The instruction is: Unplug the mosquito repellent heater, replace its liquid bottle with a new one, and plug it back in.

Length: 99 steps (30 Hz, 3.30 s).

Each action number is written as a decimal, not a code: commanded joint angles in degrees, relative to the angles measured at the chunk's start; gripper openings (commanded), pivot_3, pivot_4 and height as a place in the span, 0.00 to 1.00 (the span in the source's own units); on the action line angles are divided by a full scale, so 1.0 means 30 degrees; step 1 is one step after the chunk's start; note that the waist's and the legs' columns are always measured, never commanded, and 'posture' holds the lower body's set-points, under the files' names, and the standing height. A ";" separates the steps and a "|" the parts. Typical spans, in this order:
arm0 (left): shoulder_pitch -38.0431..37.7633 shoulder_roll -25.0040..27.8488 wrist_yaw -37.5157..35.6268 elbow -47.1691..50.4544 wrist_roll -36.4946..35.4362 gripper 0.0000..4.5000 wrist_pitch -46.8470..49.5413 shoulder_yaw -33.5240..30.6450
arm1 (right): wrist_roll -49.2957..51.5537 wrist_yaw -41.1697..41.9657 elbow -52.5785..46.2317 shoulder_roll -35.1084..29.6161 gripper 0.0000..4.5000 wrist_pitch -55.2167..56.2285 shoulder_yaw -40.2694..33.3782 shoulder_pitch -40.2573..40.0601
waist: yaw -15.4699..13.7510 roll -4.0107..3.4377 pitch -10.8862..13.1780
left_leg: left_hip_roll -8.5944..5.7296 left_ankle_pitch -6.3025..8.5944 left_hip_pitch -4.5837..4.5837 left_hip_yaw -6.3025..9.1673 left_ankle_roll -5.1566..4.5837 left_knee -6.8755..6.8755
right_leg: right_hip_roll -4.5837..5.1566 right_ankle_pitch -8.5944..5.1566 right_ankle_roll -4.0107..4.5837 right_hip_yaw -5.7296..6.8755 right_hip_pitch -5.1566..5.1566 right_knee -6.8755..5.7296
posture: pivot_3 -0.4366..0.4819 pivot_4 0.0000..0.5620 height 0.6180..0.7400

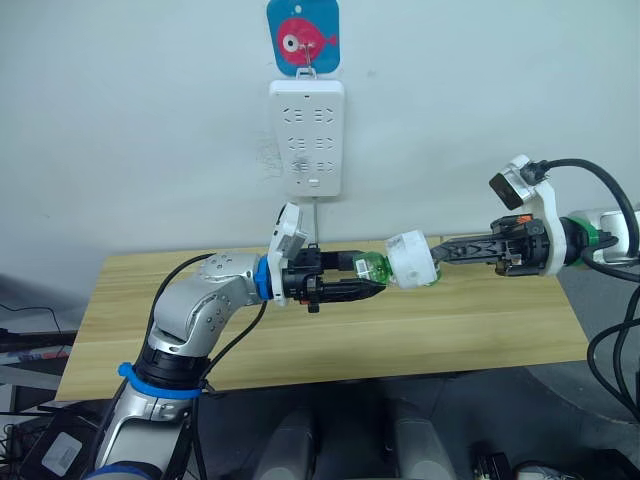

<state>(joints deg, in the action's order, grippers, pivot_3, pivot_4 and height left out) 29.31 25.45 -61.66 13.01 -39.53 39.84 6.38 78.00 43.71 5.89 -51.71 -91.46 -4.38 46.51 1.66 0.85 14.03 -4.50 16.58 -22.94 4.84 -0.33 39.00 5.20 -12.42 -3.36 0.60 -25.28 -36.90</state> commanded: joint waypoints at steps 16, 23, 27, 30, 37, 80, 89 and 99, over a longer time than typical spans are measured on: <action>0.0410 0.0045 -0.0051 0.0929 -0.1087 0.51 0.0361 -0.0183 | -0.5855 0.1163 0.1452 0.3305 0.01 0.2997 -0.0234 0.1060 | 0.0071 0.0000 0.0000 | 0.0009 -0.0002 0.0004 -0.0016 0.0005 -0.0007 | -0.0005 0.0000 0.0000 -0.0003 -0.0020 -0.0018 | 0.37 0.44 1.00; 0.0830 0.0080 0.0348 0.0345 -0.0801 0.51 0.0079 -0.0581 | -0.4144 0.0573 -0.1637 0.4303 0.01 0.0225 -0.1209 -0.1075 | -0.0068 0.0000 0.0000 | -0.0020 -0.0002 -0.0014 0.0070 0.0008 0.0001 | 0.0015 0.0004 -0.0001 0.0005 -0.0007 -0.0012 | 0.37 0.44 1.00; 0.0857 0.0111 0.0582 -0.0053 -0.0444 0.51 -0.0315 -0.0701 | -0.2326 0.0775 -0.3931 0.3139 0.01 -0.0345 -0.1197 -0.2908 | 0.0013 0.0000 0.0000 | -0.0013 -0.0002 -0.0006 0.0060 0.0008 -0.0005 | 0.0014 0.0003 -0.0001 0.0009 -0.0011 -0.0018 | 0.38 0.45 1.00; 0.0813 0.0079 0.0605 -0.0109 -0.0319 0.51 -0.0427 -0.0666 | -0.0422 0.0312 -0.4540 0.2683 0.01 -0.0346 -0.1204 -0.3150 | 0.0089 0.0000 0.0000 | -0.0008 -0.0001 0.0008 0.0025 0.0006 -0.0002 | 0.0009 0.0003 -0.0001 0.0013 -0.0008 -0.0023 | 0.38 0.45 1.00; 0.0870 -0.0060 0.0608 -0.0409 0.0012 0.51 -0.0805 -0.0473 | 0.3854 -0.2040 -0.3318 0.2752 0.01 -0.0330 -0.0726 -0.0434 | 0.0118 0.0001 0.0001 | 0.0008 0.0000 0.0022 -0.0023 0.0003 -0.0001 | 0.0005 0.0003 -0.0001 0.0002 -0.0010 -0.0018 | 0.37 0.45 1.00; 0.0602 0.0466 0.0593 -0.0748 0.1538 0.51 -0.1647 0.0424 | -0.1860 0.0607 -0.5003 0.3845 0.01 -0.0342 -0.0949 -0.2158 | 0.0049 0.0002 0.0001 | 0.0000 0.0001 0.0010 -0.0004 0.0007 -0.0007 | 0.0008 0.0004 0.0000 0.0008 -0.0022 -0.0017 | 0.37 0.41 1.00; 0.0713 0.0527 0.0251 -0.0991 0.1869 0.51 -0.1826 0.0807 | 0.2939 -0.3234 -0.2377 0.4225 0.01 -0.0236 -0.1442 -0.1187 | 0.0068 0.0003 0.0001 | 0.0001 0.0000 0.0011 -0.0021 0.0007 -0.0004 | 0.0009 0.0005 0.0000 0.0002 -0.0023 -0.0018 | 0.36 0.42 1.00; 0.0518 0.1171 -0.0349 -0.0777 0.1238 0.51 -0.1287 0.0423 | -0.5070 0.0023 -0.8538 -0.0107 0.09 0.8104 0.1652 -0.4976 | -0.0027 0.0001 0.0000 | -0.0016 0.0005 -0.0011 0.0027 0.0000 -0.0010 | 0.0001 0.0005 -0.0002 0.0029 -0.0024 -0.0015 | 0.37 0.41 1.00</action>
<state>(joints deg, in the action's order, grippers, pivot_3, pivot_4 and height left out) 30.65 28.13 -61.62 9.11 -34.92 35.72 8.52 74.15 36.75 -15.49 -49.23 -79.51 -1.65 33.32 1.58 0.86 14.03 -4.57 16.60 -22.96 4.89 -0.35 38.97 5.10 -12.42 -3.38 0.72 -25.35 -36.94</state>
